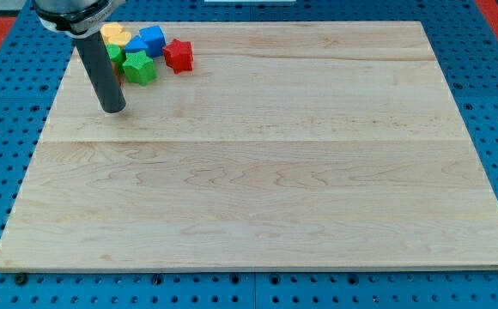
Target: Move the blue cube with yellow hexagon towards the top right
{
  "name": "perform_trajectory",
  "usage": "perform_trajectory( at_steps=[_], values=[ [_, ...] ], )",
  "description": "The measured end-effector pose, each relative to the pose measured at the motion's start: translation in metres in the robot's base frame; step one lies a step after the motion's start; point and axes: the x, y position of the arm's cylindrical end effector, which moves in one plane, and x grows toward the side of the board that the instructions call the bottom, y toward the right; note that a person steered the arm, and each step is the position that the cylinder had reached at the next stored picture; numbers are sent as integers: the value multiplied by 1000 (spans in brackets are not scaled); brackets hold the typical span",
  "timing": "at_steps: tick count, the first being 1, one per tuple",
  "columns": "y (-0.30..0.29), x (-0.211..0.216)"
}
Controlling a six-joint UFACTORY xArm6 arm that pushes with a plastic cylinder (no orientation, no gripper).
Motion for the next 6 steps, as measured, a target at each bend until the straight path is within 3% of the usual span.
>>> perform_trajectory(
  at_steps=[3, 4, 6],
  values=[
    [-3, 4],
    [-80, 30],
    [-111, 23]
  ],
)
